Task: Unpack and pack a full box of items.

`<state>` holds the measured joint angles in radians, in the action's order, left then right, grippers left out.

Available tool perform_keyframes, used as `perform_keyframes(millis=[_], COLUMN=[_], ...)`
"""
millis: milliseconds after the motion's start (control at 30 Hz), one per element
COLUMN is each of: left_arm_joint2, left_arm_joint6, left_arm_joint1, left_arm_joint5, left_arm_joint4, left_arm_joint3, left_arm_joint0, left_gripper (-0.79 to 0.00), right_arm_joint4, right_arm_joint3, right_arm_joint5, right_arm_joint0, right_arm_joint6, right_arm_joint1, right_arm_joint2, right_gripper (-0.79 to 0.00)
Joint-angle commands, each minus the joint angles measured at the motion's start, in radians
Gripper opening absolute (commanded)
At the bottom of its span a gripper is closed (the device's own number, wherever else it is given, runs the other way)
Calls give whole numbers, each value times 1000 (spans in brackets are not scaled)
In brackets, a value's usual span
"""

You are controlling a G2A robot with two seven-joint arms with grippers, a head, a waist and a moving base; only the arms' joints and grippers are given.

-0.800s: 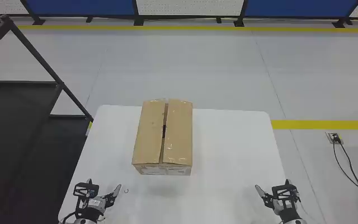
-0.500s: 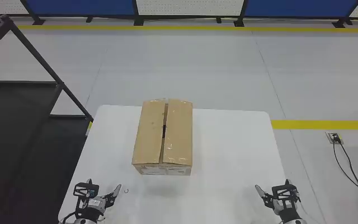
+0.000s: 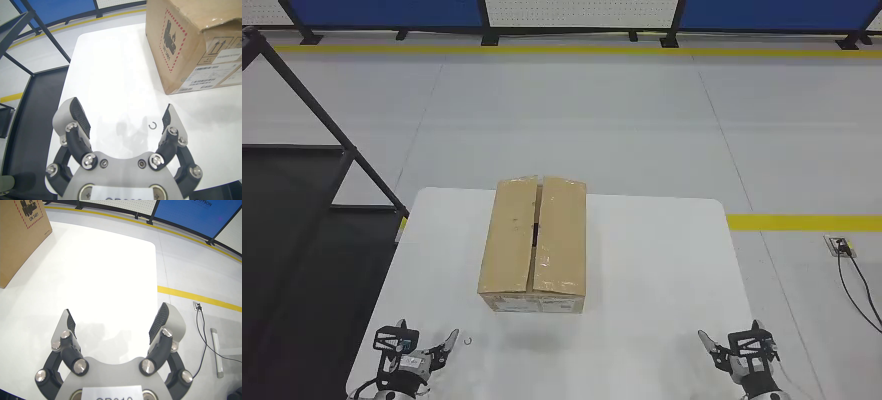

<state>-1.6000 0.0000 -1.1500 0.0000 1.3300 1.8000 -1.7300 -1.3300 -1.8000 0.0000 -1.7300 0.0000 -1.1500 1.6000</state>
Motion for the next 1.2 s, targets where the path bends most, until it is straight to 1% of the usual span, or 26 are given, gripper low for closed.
perform_keyframes(millis=[0,300,367,467,533,600,700,800,1167], left_arm_joint2=[0,0,-7,-8,-12,-10,-6,-7,-7], left_arm_joint6=[0,0,27,49,100,137,168,174,174], left_arm_joint1=[0,0,-2,-5,-9,-11,-15,-14,-14], left_arm_joint5=[0,0,-25,-26,-18,-35,-34,-55,-55], left_arm_joint4=[0,0,-69,-84,-119,-146,-160,-156,-156], left_arm_joint3=[0,0,-5,-27,-38,-52,-64,-67,-67], left_arm_joint0=[0,0,12,39,57,77,105,117,117], left_gripper=[0,0,0,0,0,0,0,0,0], right_arm_joint4=[0,0,2,10,12,8,13,-15,-15], right_arm_joint3=[0,0,-5,-17,-20,-31,-46,-66,-66], right_arm_joint5=[0,0,0,-16,-19,-21,-18,-65,-65], right_arm_joint0=[0,0,6,24,41,62,91,113,113], right_arm_joint6=[0,0,-4,-31,-44,-64,-83,-45,-45], right_arm_joint1=[0,0,-1,-4,-7,-10,-15,-14,-14], right_arm_joint2=[0,0,-3,-23,-37,-56,-78,-103,-103], right_gripper=[-1,0,0,0,0,0,0,0,0])
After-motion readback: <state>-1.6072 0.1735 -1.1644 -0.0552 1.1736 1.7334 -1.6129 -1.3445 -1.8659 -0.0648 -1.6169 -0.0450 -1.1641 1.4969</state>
